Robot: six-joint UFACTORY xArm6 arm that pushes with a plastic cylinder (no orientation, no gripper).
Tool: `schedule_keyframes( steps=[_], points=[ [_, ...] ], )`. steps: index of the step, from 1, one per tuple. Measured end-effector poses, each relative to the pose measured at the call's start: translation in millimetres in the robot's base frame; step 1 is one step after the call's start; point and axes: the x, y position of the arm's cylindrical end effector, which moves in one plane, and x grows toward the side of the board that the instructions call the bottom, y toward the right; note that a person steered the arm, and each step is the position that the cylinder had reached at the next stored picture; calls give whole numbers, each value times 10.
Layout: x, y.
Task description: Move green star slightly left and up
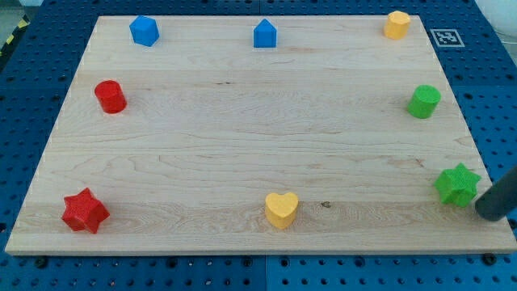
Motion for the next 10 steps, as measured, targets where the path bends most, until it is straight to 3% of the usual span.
schedule_keyframes(
  steps=[1, 6, 10],
  points=[
    [-198, -87],
    [-64, -988],
    [-683, -992]
  ],
)
